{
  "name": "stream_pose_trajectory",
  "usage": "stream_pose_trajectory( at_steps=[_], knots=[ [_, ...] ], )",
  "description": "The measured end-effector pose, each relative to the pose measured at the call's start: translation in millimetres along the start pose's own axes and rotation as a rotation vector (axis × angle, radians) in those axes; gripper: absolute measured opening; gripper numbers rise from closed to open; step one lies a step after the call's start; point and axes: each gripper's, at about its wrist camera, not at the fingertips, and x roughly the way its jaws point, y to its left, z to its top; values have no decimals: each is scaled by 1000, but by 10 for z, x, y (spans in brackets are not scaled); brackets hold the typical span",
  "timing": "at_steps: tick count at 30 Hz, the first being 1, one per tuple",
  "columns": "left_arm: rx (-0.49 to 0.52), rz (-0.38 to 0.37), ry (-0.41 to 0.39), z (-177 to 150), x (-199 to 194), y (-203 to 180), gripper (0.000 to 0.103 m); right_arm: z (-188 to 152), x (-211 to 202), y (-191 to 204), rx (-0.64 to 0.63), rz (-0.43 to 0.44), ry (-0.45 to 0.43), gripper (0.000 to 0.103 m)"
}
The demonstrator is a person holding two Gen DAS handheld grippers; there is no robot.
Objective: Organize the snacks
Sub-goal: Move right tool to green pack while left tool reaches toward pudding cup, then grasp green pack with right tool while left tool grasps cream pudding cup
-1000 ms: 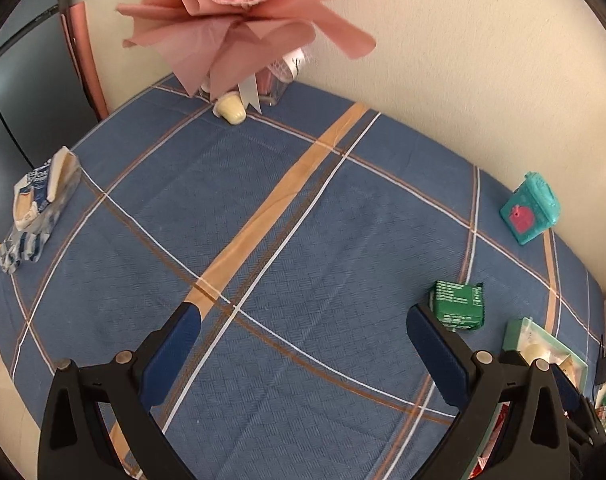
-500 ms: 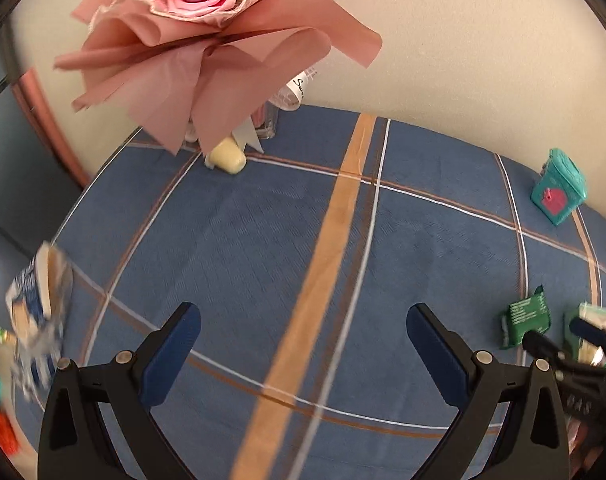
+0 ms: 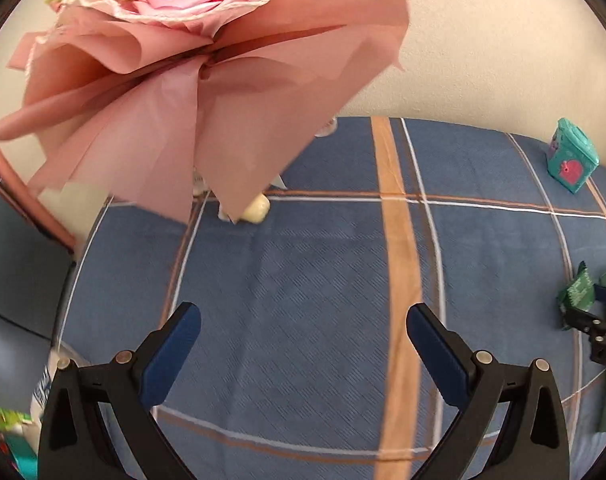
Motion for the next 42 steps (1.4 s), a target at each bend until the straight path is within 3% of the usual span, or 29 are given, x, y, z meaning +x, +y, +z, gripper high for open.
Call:
stream_pose_trajectory(
  at_steps=[5,8,15,21,24,27,32,38,42],
  knots=[
    [21,20,-26,125,169,151,100,159,17,7,28,16,-1,68],
    [-7,5,-25,187,295,251,89,283,20,43,44,51,-10,67],
    [15,15,-73,356,530,304,89,616,130,426,-10,83,-27,67],
    [92,34,-147,507,664,249,89,742,197,697,-58,94,-35,67],
    [132,95,-181,488,714,259,86,750,249,772,-76,88,-33,67],
    [132,102,-184,446,793,320,78,765,269,809,-83,82,-45,67],
    [162,153,-190,393,904,286,78,764,271,814,-89,79,-45,67],
    [265,240,-211,402,1056,146,77,759,263,816,-99,68,-44,67],
    [280,275,-231,443,1129,127,70,756,271,830,-109,57,-45,67]
  ],
)
